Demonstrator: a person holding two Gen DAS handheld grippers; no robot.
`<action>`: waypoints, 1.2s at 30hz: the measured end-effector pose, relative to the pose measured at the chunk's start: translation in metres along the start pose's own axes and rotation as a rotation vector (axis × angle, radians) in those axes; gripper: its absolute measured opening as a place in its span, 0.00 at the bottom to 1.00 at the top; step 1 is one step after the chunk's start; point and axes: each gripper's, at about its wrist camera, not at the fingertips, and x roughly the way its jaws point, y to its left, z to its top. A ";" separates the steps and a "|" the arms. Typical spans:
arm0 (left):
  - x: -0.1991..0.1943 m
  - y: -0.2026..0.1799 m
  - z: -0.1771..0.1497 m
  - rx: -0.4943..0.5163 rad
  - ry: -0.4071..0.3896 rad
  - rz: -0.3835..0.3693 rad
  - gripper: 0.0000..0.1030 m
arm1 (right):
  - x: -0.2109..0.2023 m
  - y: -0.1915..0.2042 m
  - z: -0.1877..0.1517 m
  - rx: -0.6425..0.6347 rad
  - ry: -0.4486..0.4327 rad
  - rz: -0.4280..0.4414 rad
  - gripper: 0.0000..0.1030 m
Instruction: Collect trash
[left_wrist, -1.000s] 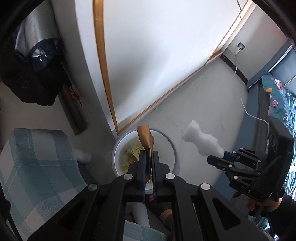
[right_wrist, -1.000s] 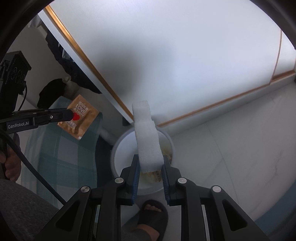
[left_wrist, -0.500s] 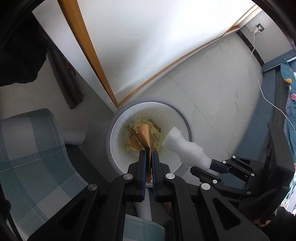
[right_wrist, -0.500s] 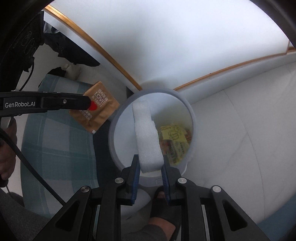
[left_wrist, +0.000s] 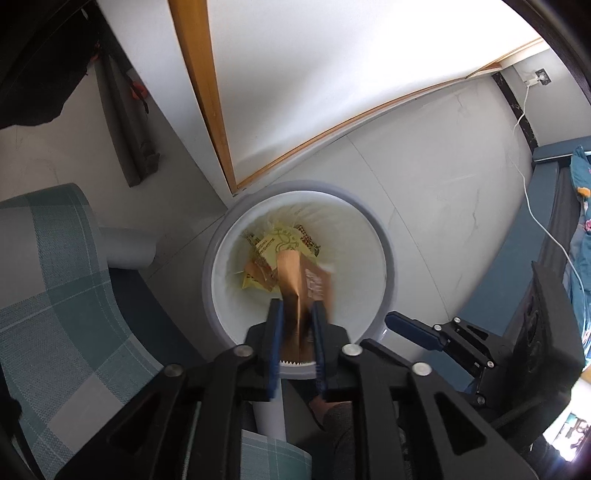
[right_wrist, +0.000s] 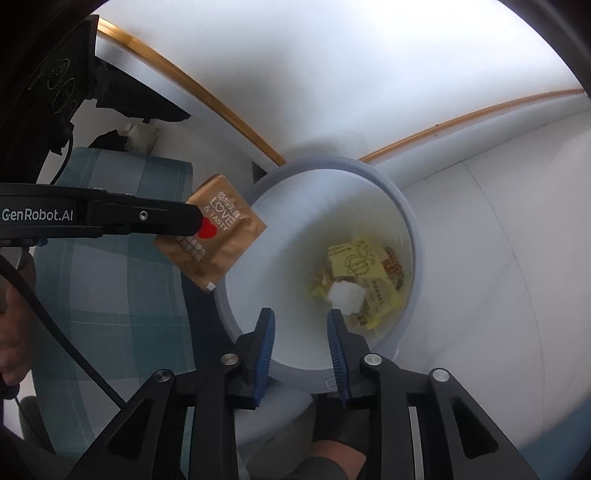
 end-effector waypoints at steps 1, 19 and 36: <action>0.002 0.001 0.000 -0.005 0.009 -0.003 0.14 | -0.002 -0.001 0.000 0.004 -0.008 0.004 0.34; -0.032 0.000 -0.031 -0.009 -0.106 0.084 0.61 | -0.061 -0.019 -0.004 0.079 -0.114 -0.016 0.49; -0.128 0.002 -0.089 -0.079 -0.450 0.141 0.83 | -0.138 0.017 -0.006 0.038 -0.191 -0.033 0.73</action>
